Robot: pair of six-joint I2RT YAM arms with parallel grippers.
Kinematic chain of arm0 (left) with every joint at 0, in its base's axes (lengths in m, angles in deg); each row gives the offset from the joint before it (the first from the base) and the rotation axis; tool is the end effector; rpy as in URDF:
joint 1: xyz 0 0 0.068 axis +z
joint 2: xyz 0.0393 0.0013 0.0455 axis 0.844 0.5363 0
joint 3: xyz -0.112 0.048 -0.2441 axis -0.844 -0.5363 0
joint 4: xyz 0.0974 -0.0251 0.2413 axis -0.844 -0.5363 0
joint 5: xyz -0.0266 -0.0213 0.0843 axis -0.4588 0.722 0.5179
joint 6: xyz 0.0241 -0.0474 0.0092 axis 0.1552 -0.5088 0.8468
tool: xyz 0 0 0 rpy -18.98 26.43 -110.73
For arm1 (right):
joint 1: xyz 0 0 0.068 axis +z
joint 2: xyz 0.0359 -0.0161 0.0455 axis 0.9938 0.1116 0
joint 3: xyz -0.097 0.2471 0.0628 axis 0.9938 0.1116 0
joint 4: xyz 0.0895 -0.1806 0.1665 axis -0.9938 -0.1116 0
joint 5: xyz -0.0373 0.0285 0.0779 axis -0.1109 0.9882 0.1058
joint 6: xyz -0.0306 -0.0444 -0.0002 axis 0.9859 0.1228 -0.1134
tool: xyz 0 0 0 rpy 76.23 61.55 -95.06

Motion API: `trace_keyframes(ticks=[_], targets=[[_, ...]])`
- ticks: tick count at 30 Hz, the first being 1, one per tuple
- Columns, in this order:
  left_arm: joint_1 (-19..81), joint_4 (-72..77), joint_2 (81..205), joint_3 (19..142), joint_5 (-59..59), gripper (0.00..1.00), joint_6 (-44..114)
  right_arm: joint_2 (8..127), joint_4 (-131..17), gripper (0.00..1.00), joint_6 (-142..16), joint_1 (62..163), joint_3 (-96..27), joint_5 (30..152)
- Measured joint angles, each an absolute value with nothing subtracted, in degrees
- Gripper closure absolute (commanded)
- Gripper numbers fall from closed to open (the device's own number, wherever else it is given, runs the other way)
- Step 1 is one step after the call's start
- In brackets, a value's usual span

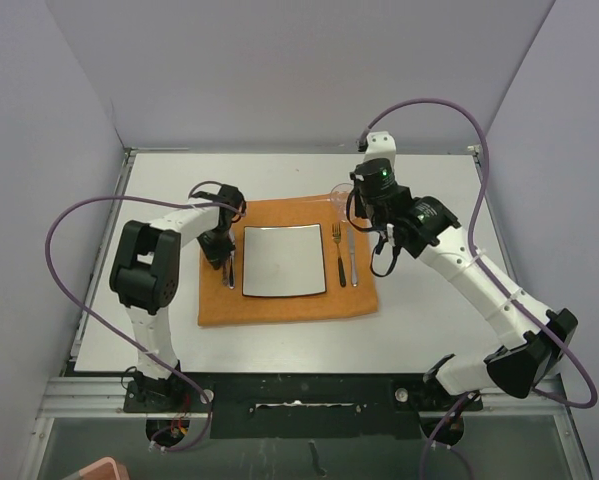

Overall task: Set the dinner table for one person
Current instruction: Adjust the utensils on the napkin.

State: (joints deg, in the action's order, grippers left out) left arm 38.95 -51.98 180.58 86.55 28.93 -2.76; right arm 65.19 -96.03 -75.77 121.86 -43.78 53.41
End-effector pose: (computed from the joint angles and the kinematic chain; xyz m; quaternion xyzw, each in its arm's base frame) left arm 0.3488 -0.1042 0.1591 -0.2631 0.9475 0.1362 0.1204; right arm 0.2419 0.1681 0.4006 -0.0167 0.8595 0.0215 0.5105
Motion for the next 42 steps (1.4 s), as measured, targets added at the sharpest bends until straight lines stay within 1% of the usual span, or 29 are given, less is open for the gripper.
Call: trace_keyframes(ticks=[16,23,29,33,42], targets=[[35.8,-54.8,183.8,90.0,33.0,1.00,0.7,65.5,-97.1,1.00,-76.4,119.8,-44.1,53.4],[35.1,-54.8,183.8,90.0,34.0,1.00,1.0,66.2,-97.0,1.00,-81.2,115.3,-40.7,54.6],[35.0,-54.7,183.8,89.9,34.1,1.00,1.0,73.9,-96.7,1.00,-86.8,109.5,-33.7,60.2],[34.8,-54.2,183.5,89.4,34.5,1.00,1.2,79.9,-96.2,1.00,-88.1,109.2,-30.0,63.6],[34.7,-51.9,181.8,87.2,34.5,1.00,1.7,84.1,-93.1,1.00,-88.3,109.5,-28.0,66.8]])
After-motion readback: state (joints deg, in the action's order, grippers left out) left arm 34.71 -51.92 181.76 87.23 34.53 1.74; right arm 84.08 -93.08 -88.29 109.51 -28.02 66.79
